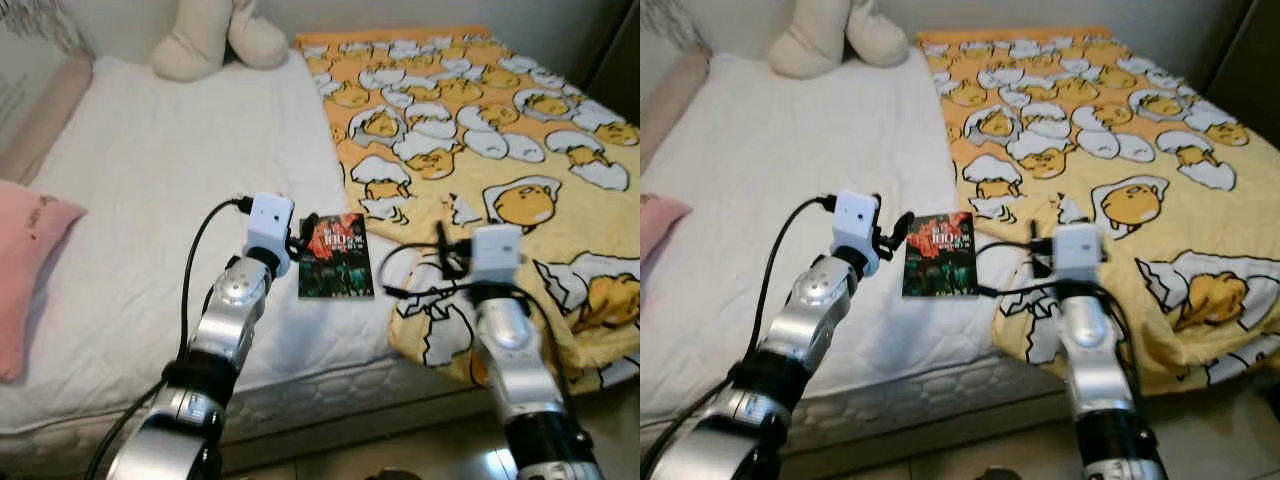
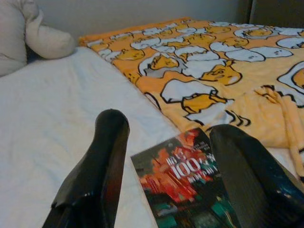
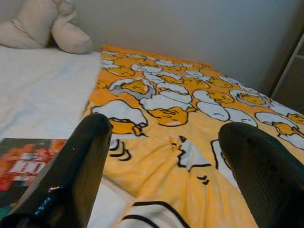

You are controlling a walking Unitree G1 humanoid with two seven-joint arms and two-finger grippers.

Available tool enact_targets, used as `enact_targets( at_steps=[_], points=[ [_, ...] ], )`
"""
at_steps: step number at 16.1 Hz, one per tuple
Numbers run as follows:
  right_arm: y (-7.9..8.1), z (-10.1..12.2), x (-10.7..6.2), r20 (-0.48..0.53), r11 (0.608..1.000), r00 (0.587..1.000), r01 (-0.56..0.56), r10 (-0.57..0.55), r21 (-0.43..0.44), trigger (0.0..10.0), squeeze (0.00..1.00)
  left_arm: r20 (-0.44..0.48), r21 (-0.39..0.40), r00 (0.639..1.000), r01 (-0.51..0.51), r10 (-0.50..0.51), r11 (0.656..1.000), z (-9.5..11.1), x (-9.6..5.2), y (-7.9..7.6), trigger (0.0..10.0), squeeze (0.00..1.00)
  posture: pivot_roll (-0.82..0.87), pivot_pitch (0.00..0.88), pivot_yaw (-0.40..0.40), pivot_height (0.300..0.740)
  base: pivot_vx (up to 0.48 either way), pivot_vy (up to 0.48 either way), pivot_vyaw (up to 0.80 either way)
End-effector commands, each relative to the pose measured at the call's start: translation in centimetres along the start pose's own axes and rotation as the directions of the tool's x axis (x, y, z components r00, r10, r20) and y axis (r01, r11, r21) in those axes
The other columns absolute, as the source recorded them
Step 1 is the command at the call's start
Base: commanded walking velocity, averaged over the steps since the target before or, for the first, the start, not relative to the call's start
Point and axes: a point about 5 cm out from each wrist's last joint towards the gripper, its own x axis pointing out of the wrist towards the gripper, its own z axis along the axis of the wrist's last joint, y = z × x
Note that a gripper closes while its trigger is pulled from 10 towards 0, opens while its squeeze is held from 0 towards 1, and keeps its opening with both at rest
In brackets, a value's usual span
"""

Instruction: Clean up the room

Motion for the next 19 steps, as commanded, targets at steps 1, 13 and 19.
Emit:
enact_targets(
  at_steps=[1, 13, 19],
  points=[
    [-0.2, 0.8, -0.1, 0.026, 1.000, 1.000, 0.006, -0.006, -0.005, 10.0, 0.00, -0.015, -0.013, 1.000, -0.002, 0.002, 1.000, 0.2, 0.7, 0.4, 10.0, 0.00, -0.21, 0.000, 0.039, 0.740, 0.000, 0.000, 0.00],
    [-2.4, 0.2, -7.7, -0.100, 0.998, 0.995, -0.017, 0.011, -0.065, 10.0, 0.00, -0.132, -0.146, 0.983, -0.147, 0.128, 0.978, -0.8, 2.0, 1.5, 10.0, 0.00, -0.38, 0.188, -0.037, 0.736, 0.126, 0.221, -0.20],
    [-1.4, 0.6, -8.5, -0.131, 0.998, 0.990, -0.051, 0.045, -0.045, 10.0, 0.00, -0.150, -0.245, 0.985, -0.122, 0.086, 0.962, -0.3, 2.4, 1.7, 10.0, 0.00, -0.36, 0.215, -0.039, 0.736, 0.000, 0.000, 0.00]
  ],
)
